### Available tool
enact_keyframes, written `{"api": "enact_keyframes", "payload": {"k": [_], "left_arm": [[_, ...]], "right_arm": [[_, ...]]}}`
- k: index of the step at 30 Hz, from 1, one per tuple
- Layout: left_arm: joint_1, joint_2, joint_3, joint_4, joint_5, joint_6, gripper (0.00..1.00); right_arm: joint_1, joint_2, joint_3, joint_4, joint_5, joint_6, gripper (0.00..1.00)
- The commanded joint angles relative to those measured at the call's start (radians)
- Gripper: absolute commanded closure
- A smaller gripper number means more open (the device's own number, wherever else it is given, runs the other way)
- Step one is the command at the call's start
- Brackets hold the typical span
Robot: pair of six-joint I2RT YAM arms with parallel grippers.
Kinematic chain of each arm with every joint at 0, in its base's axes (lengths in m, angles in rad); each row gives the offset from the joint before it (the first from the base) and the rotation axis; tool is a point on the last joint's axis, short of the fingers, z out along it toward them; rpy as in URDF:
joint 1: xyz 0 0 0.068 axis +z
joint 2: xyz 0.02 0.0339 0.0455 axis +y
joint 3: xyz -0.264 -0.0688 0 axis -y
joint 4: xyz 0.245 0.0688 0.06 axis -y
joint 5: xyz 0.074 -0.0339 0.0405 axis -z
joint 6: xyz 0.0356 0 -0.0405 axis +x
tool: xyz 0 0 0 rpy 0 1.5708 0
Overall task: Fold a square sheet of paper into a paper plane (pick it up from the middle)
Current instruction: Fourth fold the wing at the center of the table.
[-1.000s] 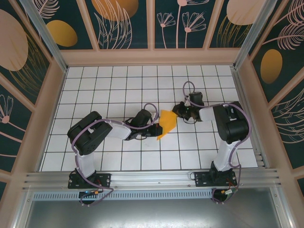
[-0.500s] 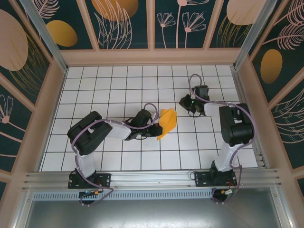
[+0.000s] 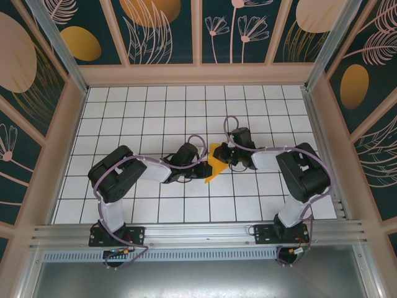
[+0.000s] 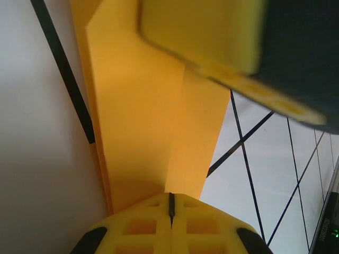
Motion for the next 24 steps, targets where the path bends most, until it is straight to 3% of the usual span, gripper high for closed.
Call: {"api": "enact_keyframes", "payload": {"k": [1, 9, 15, 24], "left_arm": [[-0.009, 0.067, -0.061, -0.259, -0.024, 0.016, 1.00], [-0.009, 0.066, -0.080, -0.259, -0.023, 0.021, 1.00], [-0.008, 0.068, -0.078, -0.254, -0.018, 0.018, 1.00], [-0.009, 0.069, -0.068, -0.258, -0.015, 0.018, 1.00]], "right_arm": [[-0.008, 0.054, -0.001, 0.037, 0.026, 0.006, 1.00], [-0.116, 0.103, 0.097, -0.077, 0.130, -0.091, 0.99], [-0.205, 0.133, 0.112, -0.003, 0.050, -0.105, 0.96], [-0.200, -0.012, 0.139, -0.079, 0.029, -0.113, 0.94]]}}
